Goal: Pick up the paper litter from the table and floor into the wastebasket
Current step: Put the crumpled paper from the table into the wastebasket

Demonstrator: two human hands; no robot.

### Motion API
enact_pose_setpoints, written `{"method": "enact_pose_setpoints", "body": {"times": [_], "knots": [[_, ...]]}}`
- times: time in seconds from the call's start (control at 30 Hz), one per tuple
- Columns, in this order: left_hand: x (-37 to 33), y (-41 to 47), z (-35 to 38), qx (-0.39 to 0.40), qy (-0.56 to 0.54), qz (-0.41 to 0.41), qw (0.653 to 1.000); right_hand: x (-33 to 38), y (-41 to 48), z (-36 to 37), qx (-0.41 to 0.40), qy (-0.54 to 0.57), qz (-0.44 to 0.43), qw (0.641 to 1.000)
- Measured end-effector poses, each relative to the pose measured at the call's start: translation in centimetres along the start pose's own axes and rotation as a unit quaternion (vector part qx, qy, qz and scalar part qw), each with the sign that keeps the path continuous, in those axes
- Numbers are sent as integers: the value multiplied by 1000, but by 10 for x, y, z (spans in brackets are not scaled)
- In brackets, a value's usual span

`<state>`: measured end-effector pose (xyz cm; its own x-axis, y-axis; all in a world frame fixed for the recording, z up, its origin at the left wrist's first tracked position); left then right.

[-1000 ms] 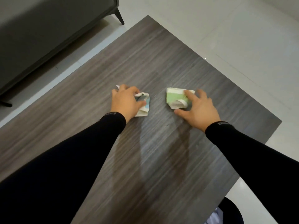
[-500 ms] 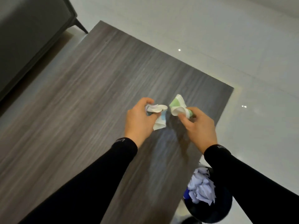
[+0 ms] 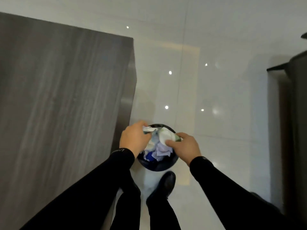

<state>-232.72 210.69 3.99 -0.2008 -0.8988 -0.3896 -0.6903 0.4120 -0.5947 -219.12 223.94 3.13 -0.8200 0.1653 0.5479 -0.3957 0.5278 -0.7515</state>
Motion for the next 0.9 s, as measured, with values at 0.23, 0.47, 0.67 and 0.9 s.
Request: {"method": "enact_pose_setpoints", "body": {"times": [0.23, 0.47, 0.67, 0.9], "knots": [[34, 12, 101, 78, 9, -53, 996, -88, 37, 44, 70, 51, 26, 996], [61, 31, 162, 168, 155, -28, 973, -197, 58, 41, -28, 81, 218, 972], [76, 49, 155, 111, 122, -71, 984, -234, 69, 78, 18, 264, 314, 912], [47, 51, 106, 45, 72, -16, 996, -202, 67, 63, 25, 255, 231, 939]]}}
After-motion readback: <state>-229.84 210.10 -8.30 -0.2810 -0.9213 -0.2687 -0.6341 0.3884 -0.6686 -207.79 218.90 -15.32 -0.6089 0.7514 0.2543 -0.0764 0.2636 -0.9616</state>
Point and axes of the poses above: each hand's wrist, its own y-axis towards the middle knuckle, its own z-axis out of the palm, x = y × z, the point moved 9 cm from there along y, towards the middle knuckle, and after that the axes turned 11 degrees about y, right-handed, at the moved point
